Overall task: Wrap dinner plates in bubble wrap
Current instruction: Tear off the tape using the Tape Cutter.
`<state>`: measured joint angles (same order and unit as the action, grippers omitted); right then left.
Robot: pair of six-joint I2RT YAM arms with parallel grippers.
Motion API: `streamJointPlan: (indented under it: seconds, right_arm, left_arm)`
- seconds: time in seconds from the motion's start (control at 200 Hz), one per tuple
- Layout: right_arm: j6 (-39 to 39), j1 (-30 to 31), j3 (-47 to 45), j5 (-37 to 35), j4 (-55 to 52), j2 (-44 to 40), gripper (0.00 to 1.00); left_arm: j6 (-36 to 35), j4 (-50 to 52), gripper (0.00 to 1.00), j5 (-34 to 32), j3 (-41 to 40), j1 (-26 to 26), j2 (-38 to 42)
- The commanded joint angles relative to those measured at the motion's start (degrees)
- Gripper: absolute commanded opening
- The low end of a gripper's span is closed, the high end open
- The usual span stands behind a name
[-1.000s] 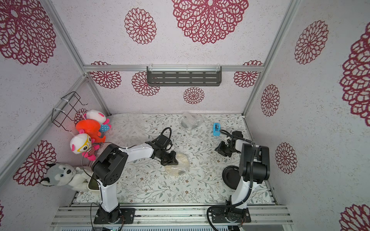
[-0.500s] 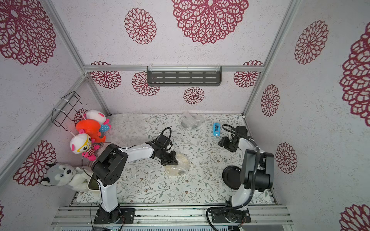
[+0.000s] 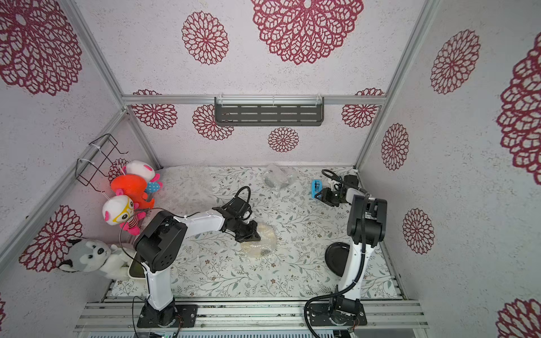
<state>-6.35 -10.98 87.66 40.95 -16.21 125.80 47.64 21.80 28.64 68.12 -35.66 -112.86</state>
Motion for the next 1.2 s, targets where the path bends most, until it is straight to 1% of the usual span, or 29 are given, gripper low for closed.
streamJointPlan:
  seconds: [0.0,0.115,0.265,0.605,0.676,0.736,0.811,0.936,1.196]
  right_arm:
    - [1.41,0.0,2.09,4.56,0.61,0.63,0.38]
    - [0.36,0.0,2.25,4.8,2.16,1.28,0.33]
    - [-0.95,-0.09,2.85,3.67,3.69,1.56,0.31]
    - [-2.96,-0.44,3.39,4.27,5.32,1.9,0.26]
    - [-3.38,-0.43,3.46,3.71,5.31,1.94,0.22]
    - [-3.87,-0.53,3.68,3.26,4.93,2.16,0.14]
    - [-5.34,-0.66,3.92,2.1,3.73,2.56,0.06]
    - [-6.93,-0.66,3.43,1.01,1.81,2.94,0.0]
    - [-13.71,-1.34,5.67,-0.47,-2.77,6.39,0.0]
  left_arm:
    - [0.35,5.86,0.0,-7.29,-1.55,0.85,-2.62]
    - [0.35,5.98,0.0,-7.29,-1.55,0.85,-2.71]
    - [0.35,6.12,0.0,-7.39,-1.52,0.92,-2.63]
    - [0.26,6.21,0.0,-7.54,-1.5,0.85,-2.61]
    - [0.26,6.19,0.0,-7.55,-1.5,0.85,-2.63]
    - [0.27,6.18,0.0,-7.63,-1.54,0.85,-2.63]
    - [0.26,6.15,0.0,-7.6,-1.51,0.85,-2.63]
    - [0.29,6.19,0.0,-7.55,-1.5,0.85,-2.76]
    - [0.17,6.02,0.0,-7.51,-1.59,0.81,-2.42]
